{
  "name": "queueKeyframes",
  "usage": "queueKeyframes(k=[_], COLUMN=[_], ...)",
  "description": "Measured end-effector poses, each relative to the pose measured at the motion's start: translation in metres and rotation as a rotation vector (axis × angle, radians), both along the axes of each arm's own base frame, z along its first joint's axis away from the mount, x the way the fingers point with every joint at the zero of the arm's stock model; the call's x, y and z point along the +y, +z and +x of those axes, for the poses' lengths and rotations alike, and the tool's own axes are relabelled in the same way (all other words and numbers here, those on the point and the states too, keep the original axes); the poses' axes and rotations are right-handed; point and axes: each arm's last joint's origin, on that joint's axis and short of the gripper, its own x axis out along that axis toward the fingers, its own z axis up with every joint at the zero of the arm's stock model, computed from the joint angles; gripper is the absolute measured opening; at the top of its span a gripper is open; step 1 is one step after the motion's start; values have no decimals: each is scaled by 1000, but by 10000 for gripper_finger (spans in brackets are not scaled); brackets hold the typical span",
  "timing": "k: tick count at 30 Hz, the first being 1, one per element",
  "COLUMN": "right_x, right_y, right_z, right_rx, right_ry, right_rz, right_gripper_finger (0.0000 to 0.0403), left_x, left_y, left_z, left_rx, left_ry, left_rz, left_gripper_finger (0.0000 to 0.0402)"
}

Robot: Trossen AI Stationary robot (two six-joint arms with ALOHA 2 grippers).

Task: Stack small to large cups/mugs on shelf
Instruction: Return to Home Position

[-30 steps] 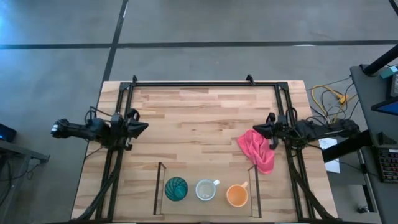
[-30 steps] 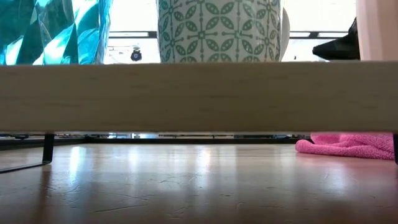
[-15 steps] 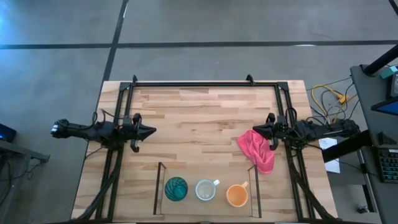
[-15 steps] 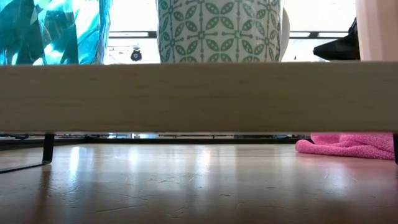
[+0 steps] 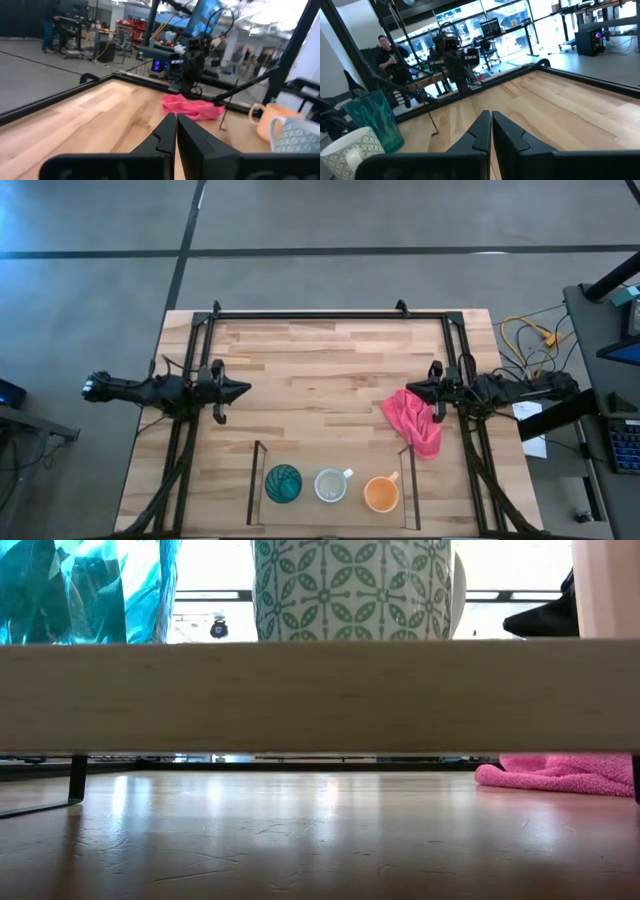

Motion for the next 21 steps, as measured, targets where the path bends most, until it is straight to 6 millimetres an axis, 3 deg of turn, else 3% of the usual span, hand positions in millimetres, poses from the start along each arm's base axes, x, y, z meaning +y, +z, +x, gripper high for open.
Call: queueKeyframes(k=[21], right_x=[0], right_y=[5], right_z=[0], right_rx=[-43], right_ry=[-3], right_rz=[-31], right_gripper_finger=[9], left_x=[0], left_y=[-3], left_z=[1], left_rx=[-33], left_ry=[-6], left_rz=[-31], left_gripper_finger=[0])
